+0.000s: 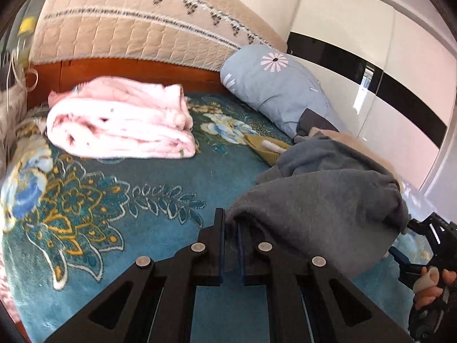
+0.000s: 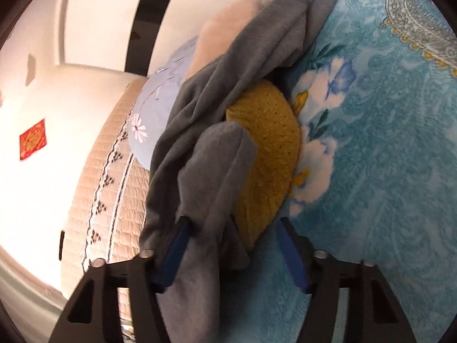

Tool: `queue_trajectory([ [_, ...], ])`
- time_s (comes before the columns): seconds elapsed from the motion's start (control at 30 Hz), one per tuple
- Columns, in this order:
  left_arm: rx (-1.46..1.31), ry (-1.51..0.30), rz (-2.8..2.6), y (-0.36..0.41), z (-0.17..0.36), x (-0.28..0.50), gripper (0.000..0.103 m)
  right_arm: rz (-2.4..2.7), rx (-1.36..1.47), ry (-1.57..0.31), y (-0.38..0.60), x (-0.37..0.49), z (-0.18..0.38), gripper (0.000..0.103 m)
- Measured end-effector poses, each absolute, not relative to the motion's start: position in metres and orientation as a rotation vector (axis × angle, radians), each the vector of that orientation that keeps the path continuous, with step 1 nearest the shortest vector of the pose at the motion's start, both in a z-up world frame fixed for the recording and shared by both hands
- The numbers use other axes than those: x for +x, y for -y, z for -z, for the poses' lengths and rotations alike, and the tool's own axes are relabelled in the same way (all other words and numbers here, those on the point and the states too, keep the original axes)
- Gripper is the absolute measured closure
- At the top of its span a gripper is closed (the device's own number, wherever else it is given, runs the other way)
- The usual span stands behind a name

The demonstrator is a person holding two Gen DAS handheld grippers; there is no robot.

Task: Fold clothes

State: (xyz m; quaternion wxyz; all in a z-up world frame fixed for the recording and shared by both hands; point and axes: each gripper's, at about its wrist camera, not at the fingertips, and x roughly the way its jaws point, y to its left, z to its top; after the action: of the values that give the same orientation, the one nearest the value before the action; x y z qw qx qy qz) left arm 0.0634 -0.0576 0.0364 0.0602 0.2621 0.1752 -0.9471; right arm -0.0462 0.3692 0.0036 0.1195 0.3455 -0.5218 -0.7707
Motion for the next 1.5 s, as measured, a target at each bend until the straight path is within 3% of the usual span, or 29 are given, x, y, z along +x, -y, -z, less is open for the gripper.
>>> queue_trajectory([
  [0.07, 0.796, -0.575, 2.868, 0.061, -0.036, 0.065, 0.096, 2.217, 1.000, 1.567, -0.371, -0.058, -0.008, 0.058],
  [0.1, 0.796, -0.594, 2.869, 0.063, -0.036, 0.065, 0.096, 2.229, 1.004, 1.558, -0.371, -0.063, -0.015, 0.070],
  [0.2, 0.786, -0.578, 2.899, 0.060, -0.037, 0.067, 0.096, 2.268, 1.027, 1.540, -0.373, -0.073, -0.037, 0.091],
  [0.3, 0.778, -0.581, 2.947, 0.056, -0.040, 0.070, 0.096, 2.287, 0.970, 1.532, -0.382, -0.072, -0.071, 0.092],
  [0.47, 0.781, -0.601, 3.000, 0.047, -0.043, 0.076, 0.096, 2.503, 0.754, 1.222, -0.380, -0.024, -0.149, 0.097],
  [0.67, 0.787, -0.690, 3.010, 0.051, -0.043, 0.081, 0.096, 2.683, 0.458, 0.788, -0.346, 0.072, -0.234, 0.098],
  [0.77, 0.767, -0.736, 2.986, 0.059, -0.043, 0.085, 0.096, 2.685, 0.389, 0.663, -0.321, 0.105, -0.256, 0.098],
  [0.9, 0.796, -0.847, 2.932, 0.074, -0.035, 0.083, 0.096, 2.745, 0.474, 0.524, -0.306, 0.104, -0.238, 0.098],
  [1.03, 0.853, -0.955, 2.884, 0.086, -0.025, 0.079, 0.096, 2.729, 0.839, 0.564, -0.312, 0.087, -0.175, 0.098],
  [1.17, 0.890, -1.009, 2.878, 0.092, -0.022, 0.077, 0.095, 2.760, 1.025, 0.578, -0.331, 0.105, -0.125, 0.098],
  [1.23, 0.909, -1.047, 2.888, 0.094, -0.021, 0.076, 0.087, 2.771, 1.061, 0.675, -0.354, 0.112, -0.111, 0.098],
  [1.3, 0.936, -1.113, 2.906, 0.096, -0.019, 0.076, 0.062, 2.775, 1.072, 0.791, -0.378, 0.115, -0.104, 0.098],
  [1.4, 0.997, -1.212, 2.955, 0.093, -0.017, 0.074, 0.053, 2.832, 1.051, 0.893, -0.404, 0.108, -0.107, 0.098],
  [1.5, 1.089, -1.132, 3.001, 0.077, -0.017, 0.070, 0.049, 2.894, 1.026, 0.938, -0.427, 0.100, -0.111, 0.098],
])
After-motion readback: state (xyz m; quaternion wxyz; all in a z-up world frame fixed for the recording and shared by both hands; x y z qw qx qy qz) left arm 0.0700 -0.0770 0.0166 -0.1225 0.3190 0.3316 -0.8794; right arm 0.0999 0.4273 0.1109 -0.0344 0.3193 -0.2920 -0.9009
